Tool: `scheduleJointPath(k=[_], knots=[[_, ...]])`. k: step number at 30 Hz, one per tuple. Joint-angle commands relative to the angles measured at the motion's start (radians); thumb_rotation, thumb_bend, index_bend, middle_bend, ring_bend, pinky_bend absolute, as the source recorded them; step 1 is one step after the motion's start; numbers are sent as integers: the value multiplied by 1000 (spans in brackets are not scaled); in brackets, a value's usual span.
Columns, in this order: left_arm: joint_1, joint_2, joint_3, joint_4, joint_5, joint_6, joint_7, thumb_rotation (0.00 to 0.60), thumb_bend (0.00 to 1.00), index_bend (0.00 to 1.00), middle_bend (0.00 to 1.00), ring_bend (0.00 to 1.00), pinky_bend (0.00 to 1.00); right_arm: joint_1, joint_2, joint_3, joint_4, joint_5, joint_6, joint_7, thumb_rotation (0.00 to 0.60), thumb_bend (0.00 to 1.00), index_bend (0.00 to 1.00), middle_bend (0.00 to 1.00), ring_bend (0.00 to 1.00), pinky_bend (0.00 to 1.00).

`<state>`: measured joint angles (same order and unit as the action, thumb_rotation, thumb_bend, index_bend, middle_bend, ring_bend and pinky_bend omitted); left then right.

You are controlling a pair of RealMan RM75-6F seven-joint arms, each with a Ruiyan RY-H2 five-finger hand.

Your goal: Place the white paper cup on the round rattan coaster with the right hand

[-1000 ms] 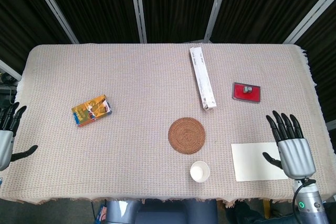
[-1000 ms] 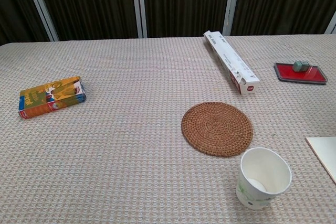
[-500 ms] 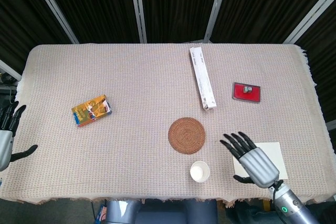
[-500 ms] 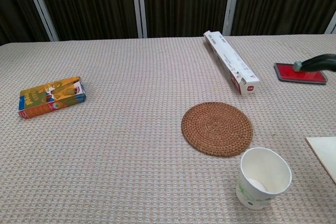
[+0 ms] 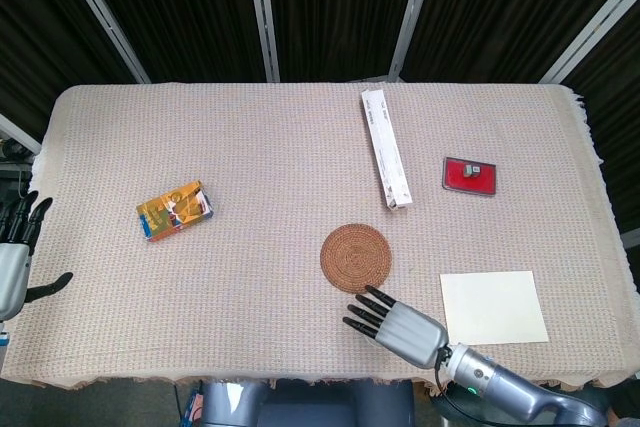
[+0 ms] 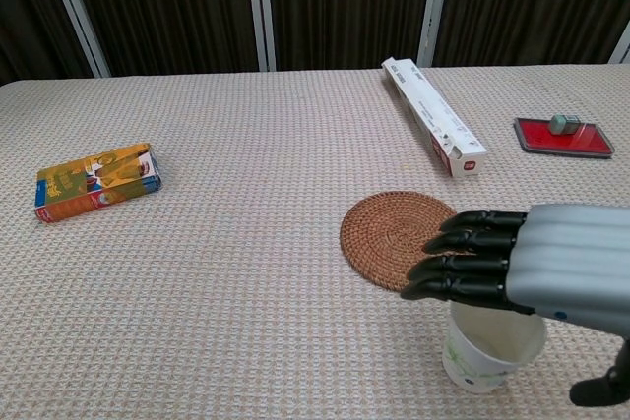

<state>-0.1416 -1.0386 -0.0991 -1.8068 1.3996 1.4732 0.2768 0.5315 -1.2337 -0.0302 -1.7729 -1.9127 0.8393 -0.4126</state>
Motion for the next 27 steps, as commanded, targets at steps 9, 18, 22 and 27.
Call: scheduleJointPath(k=[9, 18, 22, 27], knots=[[0, 0, 1, -1, -4, -2, 0, 600, 0, 0, 0, 0, 0, 14, -72, 13, 55, 56, -8, -118, 600, 12, 141, 291, 280, 314], [-3, -1, 2, -3, -10, -8, 9, 600, 0, 0, 0, 0, 0, 13, -61, -7, 59, 66, 23, -96, 600, 55, 298, 458, 433, 388], [-4, -2, 3, -4, -13, -9, 12, 600, 0, 0, 0, 0, 0, 12, -50, -12, 50, 57, 66, -57, 600, 54, 302, 460, 432, 388], [-5, -1, 4, -8, -19, -15, 15, 600, 0, 0, 0, 0, 0, 18, -31, 19, 31, 75, 123, -6, 600, 54, 297, 460, 432, 388]])
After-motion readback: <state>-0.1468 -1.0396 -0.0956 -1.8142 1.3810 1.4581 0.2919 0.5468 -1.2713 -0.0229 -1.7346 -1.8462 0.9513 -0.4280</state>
